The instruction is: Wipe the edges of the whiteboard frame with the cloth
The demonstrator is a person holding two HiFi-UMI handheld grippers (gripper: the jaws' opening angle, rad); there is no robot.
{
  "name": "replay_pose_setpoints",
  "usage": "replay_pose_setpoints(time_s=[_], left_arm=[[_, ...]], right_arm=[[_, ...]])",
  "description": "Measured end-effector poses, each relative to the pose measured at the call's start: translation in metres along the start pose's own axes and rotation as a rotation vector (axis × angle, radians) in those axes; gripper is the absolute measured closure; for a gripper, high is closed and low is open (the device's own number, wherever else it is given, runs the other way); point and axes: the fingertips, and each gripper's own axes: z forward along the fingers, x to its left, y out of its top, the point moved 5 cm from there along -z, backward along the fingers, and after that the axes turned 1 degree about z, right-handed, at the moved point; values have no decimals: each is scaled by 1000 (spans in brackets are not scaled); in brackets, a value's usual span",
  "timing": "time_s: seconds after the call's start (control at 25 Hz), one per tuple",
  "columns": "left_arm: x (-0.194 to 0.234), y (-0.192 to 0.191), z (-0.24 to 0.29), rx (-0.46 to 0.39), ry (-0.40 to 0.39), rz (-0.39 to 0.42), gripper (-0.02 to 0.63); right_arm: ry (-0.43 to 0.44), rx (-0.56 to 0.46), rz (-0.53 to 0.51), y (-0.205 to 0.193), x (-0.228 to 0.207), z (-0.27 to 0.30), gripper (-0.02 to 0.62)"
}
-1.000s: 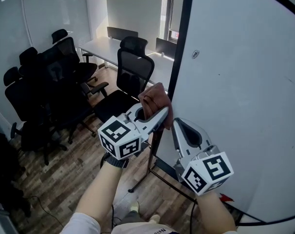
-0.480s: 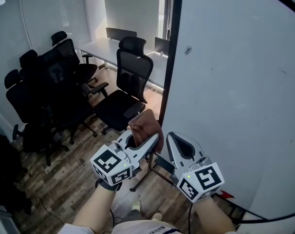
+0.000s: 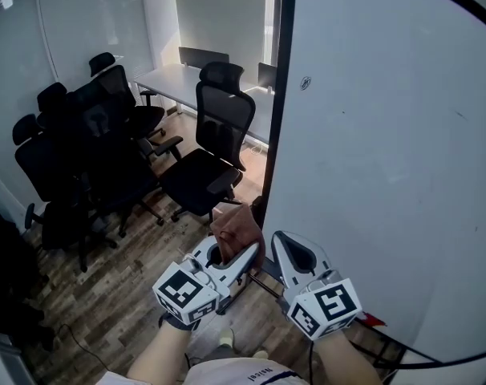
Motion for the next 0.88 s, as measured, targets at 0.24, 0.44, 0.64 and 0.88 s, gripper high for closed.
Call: replay_pose_setpoints(time_s=[0.24, 0.44, 0.64, 0.88], left_arm=[[-6, 0, -4, 2, 3, 6, 541], [-7, 4, 1, 2, 3, 16, 541], [-8, 8, -2, -8, -2, 12, 541], [-8, 7, 0, -5, -5, 9, 541]], right_arm=[[4, -11, -19, 5, 4, -2, 594], [8, -7, -17, 5, -1, -4, 594], [2, -6, -10, 7, 2, -4, 594], [9, -7, -9, 9, 2, -3, 594]])
